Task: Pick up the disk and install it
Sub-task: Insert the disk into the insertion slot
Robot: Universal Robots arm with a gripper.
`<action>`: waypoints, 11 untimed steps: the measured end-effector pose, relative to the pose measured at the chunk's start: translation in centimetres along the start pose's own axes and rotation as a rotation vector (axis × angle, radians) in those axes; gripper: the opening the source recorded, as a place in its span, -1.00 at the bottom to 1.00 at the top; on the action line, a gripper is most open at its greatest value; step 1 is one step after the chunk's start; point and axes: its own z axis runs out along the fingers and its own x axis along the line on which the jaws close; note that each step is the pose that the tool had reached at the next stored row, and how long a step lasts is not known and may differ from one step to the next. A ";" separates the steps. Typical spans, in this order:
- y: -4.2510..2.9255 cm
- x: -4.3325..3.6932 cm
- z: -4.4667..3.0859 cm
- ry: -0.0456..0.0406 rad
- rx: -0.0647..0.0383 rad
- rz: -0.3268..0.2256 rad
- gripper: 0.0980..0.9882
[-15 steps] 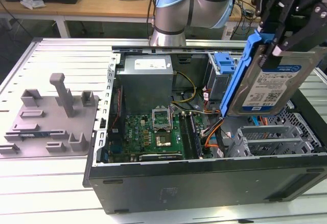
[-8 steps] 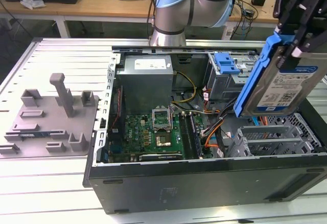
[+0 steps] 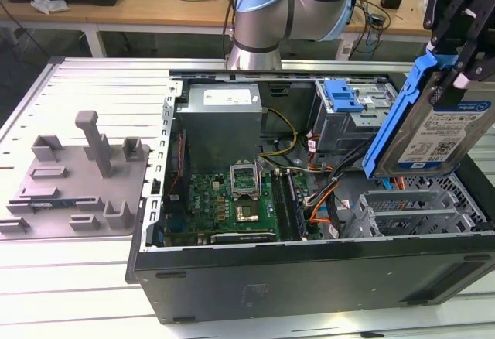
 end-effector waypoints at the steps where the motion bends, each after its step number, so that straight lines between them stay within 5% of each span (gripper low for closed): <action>1: 0.00 0.00 0.00 0.0000 0.000 0.000 -0.39; 11: -0.67 0.30 0.28 0.0001 0.001 -0.002 -0.39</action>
